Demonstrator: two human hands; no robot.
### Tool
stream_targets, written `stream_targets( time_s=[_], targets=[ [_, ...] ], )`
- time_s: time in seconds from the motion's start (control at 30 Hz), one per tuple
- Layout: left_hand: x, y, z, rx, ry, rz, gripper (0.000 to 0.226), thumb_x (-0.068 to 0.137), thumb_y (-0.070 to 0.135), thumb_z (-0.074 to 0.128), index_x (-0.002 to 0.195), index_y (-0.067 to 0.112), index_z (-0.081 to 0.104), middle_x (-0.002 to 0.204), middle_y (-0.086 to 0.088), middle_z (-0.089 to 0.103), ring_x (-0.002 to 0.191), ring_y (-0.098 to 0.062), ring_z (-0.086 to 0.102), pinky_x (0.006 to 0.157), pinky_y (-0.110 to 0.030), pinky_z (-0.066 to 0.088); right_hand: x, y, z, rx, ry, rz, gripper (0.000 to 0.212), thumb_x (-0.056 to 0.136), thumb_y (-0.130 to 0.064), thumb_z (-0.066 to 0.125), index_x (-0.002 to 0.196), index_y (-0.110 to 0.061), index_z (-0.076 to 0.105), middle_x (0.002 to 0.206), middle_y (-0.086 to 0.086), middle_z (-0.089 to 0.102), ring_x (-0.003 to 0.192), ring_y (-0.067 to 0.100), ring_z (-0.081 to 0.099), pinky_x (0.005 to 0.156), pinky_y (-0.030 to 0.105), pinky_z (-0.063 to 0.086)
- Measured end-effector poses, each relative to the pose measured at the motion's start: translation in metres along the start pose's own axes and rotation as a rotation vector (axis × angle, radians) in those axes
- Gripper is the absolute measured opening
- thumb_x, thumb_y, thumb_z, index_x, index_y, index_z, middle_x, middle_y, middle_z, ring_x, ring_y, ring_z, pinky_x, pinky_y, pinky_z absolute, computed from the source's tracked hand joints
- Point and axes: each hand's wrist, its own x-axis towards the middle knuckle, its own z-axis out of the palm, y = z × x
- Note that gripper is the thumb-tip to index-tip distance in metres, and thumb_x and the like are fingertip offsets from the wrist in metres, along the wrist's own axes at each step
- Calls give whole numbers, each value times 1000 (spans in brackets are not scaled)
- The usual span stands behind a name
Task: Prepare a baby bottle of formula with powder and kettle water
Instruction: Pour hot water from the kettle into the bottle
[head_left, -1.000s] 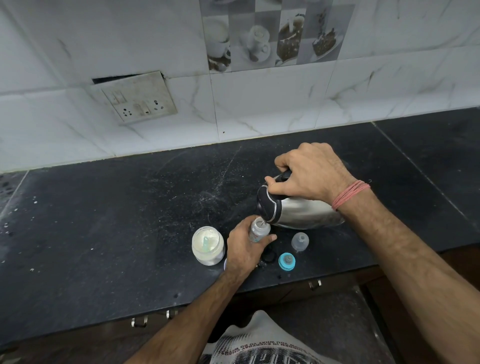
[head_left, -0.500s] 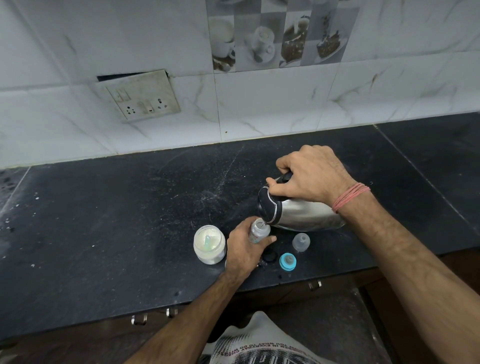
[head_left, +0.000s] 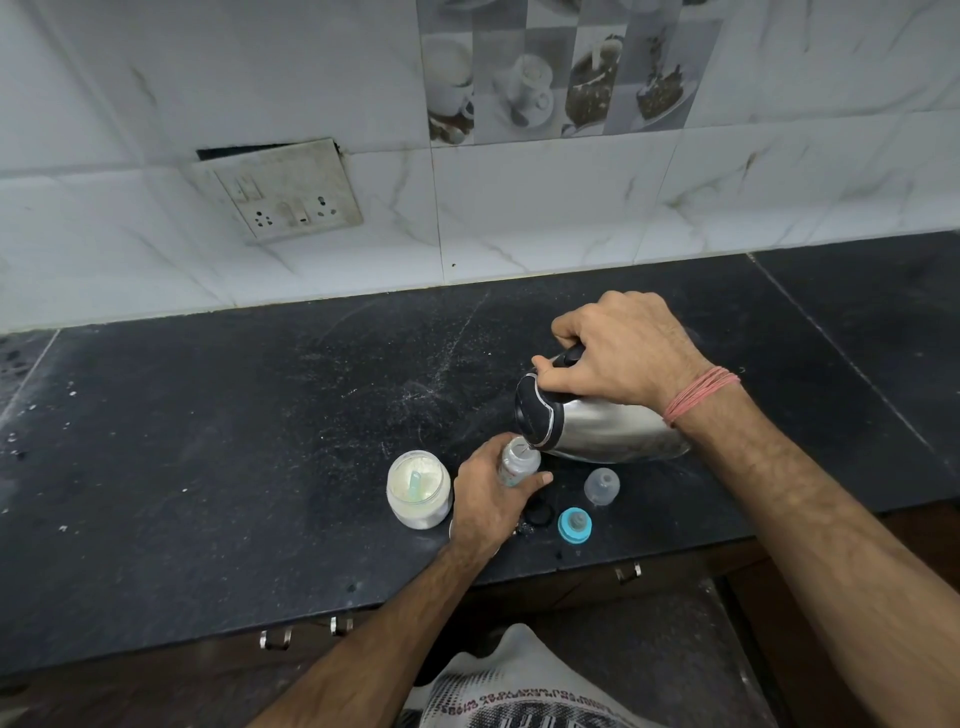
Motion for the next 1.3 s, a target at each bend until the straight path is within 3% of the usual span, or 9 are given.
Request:
stream_targets(
  time_s=[0.3, 0.5, 0.8, 1.0, 1.1, 1.3],
  targets=[
    [1, 0, 1, 4, -4, 9, 60, 80, 37, 104, 133, 34, 76, 121, 20, 81, 114, -2, 75, 104, -39, 64, -1, 0, -1, -2, 6, -2, 61, 91, -71, 57, 63, -19, 44, 52, -7, 50, 58, 20, 51, 65, 31, 38],
    [-1, 3, -1, -27, 6, 26, 57, 81, 35, 104, 128, 44, 73, 119, 21, 80, 113, 0, 75, 104, -38, 64, -4, 4, -1, 33, 12, 34, 62, 89, -73, 56, 63, -19, 43, 53, -7, 52, 59, 20, 52, 67, 33, 44],
    [-1, 11, -5, -71, 32, 64, 50, 83, 35, 103, 119, 51, 71, 115, 22, 81, 111, 1, 76, 99, -34, 65, -10, 19, -2, 157, 67, 122, 63, 85, -70, 66, 61, -16, 44, 49, -5, 46, 54, 16, 46, 63, 31, 38],
    [6, 10, -9, -84, 42, 61, 55, 78, 47, 102, 126, 37, 76, 116, 20, 82, 111, -4, 78, 99, -42, 66, -18, 33, -1, 344, 146, 297, 64, 85, -68, 72, 62, -13, 50, 49, -2, 53, 59, 19, 56, 72, 37, 52],
    [6, 8, -9, -57, 59, 58, 52, 79, 43, 104, 122, 38, 75, 114, 20, 81, 110, -4, 77, 98, -40, 66, -20, 37, -2, 428, 208, 378, 64, 86, -68, 73, 62, -12, 53, 52, 2, 58, 62, 22, 61, 79, 40, 55],
    [0, 5, -5, -30, 50, 34, 54, 79, 37, 105, 123, 38, 74, 115, 21, 80, 111, -2, 74, 100, -35, 63, -21, 37, 8, 621, 351, 528, 64, 86, -66, 77, 62, -9, 58, 55, 7, 60, 62, 29, 61, 74, 42, 56]
  ],
)
